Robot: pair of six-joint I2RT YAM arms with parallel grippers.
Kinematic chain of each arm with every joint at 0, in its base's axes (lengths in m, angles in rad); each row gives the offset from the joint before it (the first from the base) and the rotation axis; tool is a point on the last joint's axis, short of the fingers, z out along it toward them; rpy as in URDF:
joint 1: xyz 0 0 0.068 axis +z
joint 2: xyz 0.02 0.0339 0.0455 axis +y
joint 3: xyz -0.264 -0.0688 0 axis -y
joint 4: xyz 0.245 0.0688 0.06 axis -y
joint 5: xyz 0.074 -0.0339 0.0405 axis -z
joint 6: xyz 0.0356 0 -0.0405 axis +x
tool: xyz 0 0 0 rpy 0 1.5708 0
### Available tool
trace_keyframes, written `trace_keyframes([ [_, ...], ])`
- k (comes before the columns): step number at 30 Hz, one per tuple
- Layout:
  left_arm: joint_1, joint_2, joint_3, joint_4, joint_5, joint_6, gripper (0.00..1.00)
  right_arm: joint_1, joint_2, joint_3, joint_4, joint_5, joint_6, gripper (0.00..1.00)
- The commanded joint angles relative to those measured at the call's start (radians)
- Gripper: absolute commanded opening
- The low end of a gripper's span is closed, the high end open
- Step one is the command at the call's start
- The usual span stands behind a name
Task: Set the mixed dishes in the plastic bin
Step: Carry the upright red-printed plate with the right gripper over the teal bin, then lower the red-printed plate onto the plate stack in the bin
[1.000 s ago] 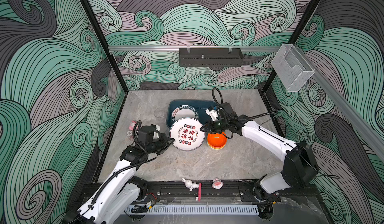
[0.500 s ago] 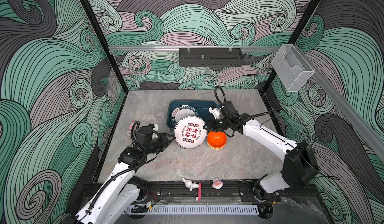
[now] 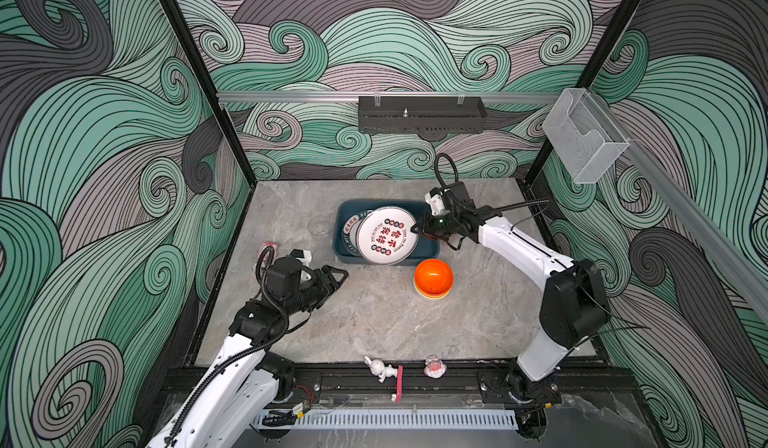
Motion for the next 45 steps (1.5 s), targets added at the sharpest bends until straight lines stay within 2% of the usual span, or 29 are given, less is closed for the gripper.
trace_keyframes([
  [1,-0.003,-0.01,-0.007,-0.038,-0.023,0.029,0.68,-0.007,0.051,0.077,0.02,0.019,0.031,0.0],
  [10,-0.003,-0.001,-0.016,-0.046,-0.027,0.036,0.68,-0.006,0.217,0.215,0.026,0.025,0.073,0.0],
  [19,-0.003,0.019,-0.037,-0.026,-0.023,0.028,0.68,0.004,0.31,0.286,0.016,0.039,0.075,0.0],
  [45,-0.002,0.008,-0.051,-0.026,-0.023,0.024,0.68,0.032,0.408,0.393,-0.02,0.054,0.07,0.0],
])
